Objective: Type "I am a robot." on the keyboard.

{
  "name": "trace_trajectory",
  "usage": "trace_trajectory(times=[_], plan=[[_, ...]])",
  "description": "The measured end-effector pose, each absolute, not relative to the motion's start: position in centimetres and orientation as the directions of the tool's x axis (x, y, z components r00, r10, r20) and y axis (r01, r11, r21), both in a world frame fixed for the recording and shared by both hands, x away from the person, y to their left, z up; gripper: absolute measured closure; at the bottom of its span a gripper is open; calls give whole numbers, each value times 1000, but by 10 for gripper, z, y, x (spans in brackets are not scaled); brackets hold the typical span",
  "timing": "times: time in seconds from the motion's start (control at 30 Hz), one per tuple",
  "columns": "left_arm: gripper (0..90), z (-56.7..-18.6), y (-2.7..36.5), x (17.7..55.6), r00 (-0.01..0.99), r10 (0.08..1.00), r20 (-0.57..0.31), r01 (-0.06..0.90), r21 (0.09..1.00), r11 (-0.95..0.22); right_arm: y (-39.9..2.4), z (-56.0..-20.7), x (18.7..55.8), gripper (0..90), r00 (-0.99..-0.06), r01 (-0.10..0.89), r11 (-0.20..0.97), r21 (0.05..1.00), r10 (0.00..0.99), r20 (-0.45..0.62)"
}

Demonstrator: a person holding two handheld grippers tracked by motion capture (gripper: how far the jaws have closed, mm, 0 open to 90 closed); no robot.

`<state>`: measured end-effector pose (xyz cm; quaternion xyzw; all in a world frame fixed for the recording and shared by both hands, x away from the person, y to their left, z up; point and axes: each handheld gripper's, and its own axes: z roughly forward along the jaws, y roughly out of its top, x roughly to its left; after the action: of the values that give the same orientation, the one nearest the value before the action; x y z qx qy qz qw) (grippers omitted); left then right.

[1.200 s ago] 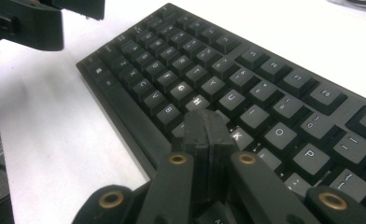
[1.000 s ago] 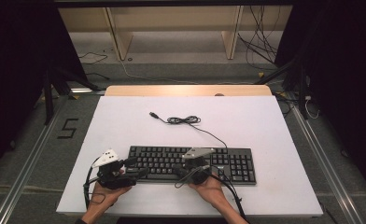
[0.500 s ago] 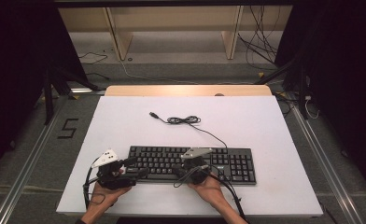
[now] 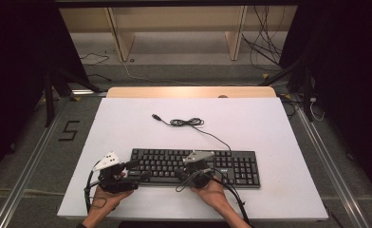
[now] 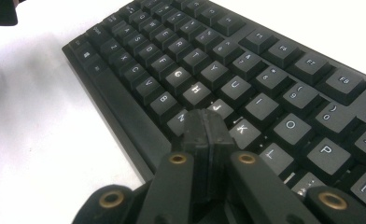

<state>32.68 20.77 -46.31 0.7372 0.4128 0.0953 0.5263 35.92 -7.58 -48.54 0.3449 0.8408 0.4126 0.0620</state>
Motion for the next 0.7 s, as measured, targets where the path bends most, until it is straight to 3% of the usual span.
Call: trace_trajectory(times=[0.57, 0.7], plan=[[251, -463, 209, 327, 638, 712, -292, 505, 857, -101, -76, -484, 359, 900, -748, 535, 412, 738, 637, 187], [252, -463, 210, 328, 638, 713, -292, 506, 856, -102, -77, -481, 358, 844, -745, 539, 388, 747, 633, 209]])
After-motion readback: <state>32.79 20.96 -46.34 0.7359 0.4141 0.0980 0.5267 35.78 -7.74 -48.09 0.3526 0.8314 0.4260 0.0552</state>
